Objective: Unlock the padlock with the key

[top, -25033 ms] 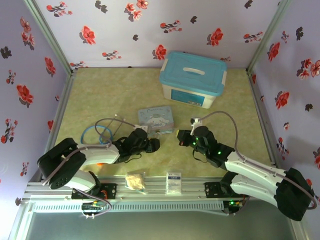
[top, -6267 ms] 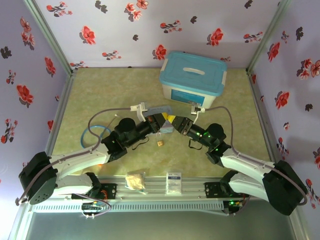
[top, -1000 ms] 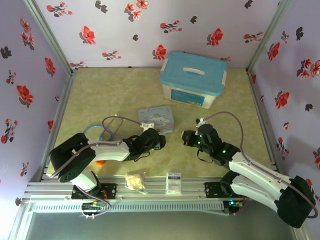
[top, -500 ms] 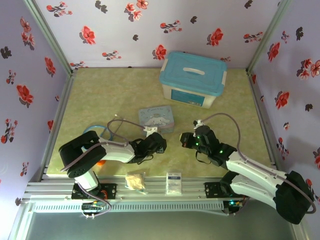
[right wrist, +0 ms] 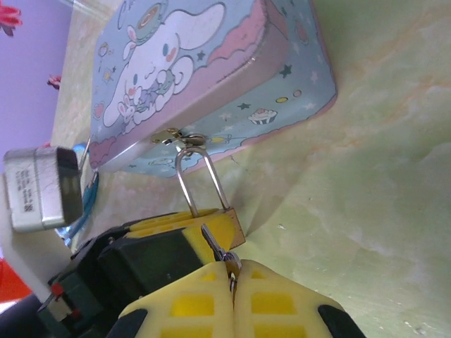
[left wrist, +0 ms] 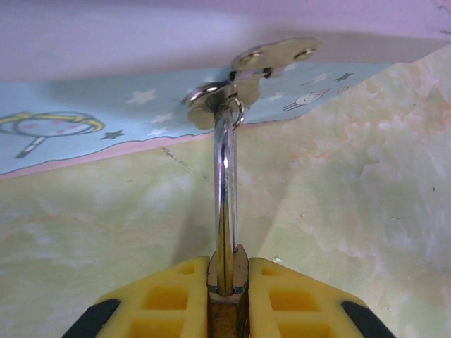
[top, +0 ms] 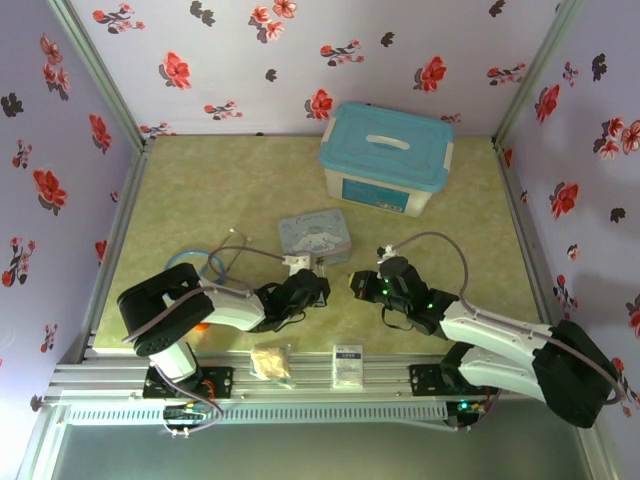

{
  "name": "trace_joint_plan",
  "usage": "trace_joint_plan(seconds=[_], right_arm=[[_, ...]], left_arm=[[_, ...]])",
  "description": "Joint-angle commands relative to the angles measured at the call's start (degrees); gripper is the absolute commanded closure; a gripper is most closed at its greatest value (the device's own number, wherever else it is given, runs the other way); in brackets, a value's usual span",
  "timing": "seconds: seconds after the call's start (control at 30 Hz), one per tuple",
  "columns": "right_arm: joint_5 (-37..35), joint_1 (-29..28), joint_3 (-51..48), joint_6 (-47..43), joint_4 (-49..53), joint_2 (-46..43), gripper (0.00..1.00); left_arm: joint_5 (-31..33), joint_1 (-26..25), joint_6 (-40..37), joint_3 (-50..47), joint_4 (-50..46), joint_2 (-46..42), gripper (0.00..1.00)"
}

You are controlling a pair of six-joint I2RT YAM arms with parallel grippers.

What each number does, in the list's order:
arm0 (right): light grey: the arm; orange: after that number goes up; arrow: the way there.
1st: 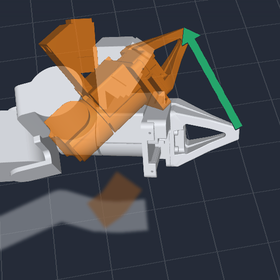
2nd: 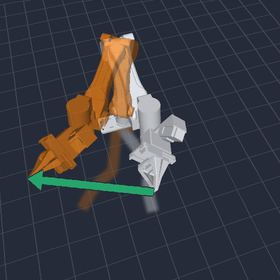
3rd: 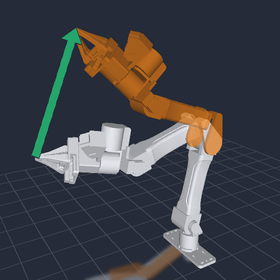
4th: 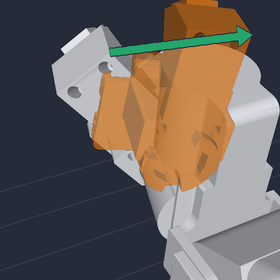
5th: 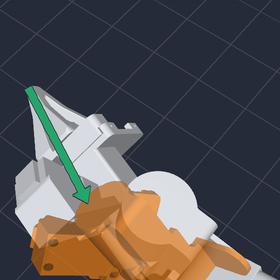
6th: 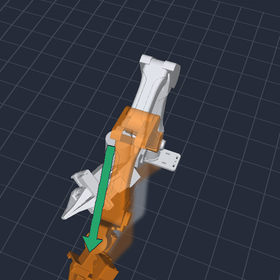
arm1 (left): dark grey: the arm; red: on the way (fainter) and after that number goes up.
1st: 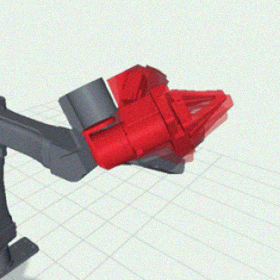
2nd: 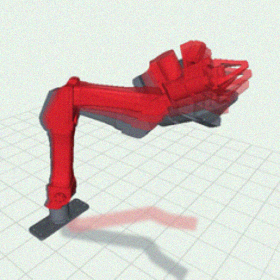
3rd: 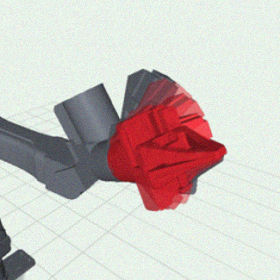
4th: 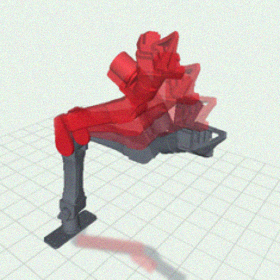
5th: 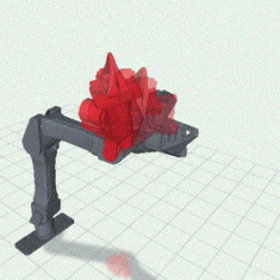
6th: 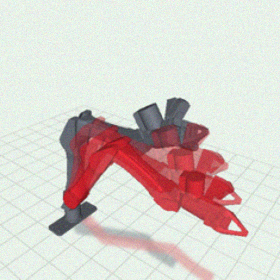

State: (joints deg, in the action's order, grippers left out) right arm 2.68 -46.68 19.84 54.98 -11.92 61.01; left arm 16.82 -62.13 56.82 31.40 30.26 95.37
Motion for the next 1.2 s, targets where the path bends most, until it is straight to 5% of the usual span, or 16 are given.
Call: trace_joint_plan(seconds=[0.0,0.43,1.17], right_arm=[[1.6,-0.5,-1.8,5.7,-6.2,2.5,1.00],[-3.7,-4.6,-5.5,14.8,-18.2,8.4,1.00],[-15.9,-9.2,-7.5,21.9,-33.1,15.4,1.00]], left_arm=[[2.2,0.4,2.8,-1.6,7.2,-2.8,0.89],[3.3,1.2,16.1,-7.4,29.1,0.8,1.00],[11.4,0.7,26.7,-7.9,37.7,3.3,1.00]])
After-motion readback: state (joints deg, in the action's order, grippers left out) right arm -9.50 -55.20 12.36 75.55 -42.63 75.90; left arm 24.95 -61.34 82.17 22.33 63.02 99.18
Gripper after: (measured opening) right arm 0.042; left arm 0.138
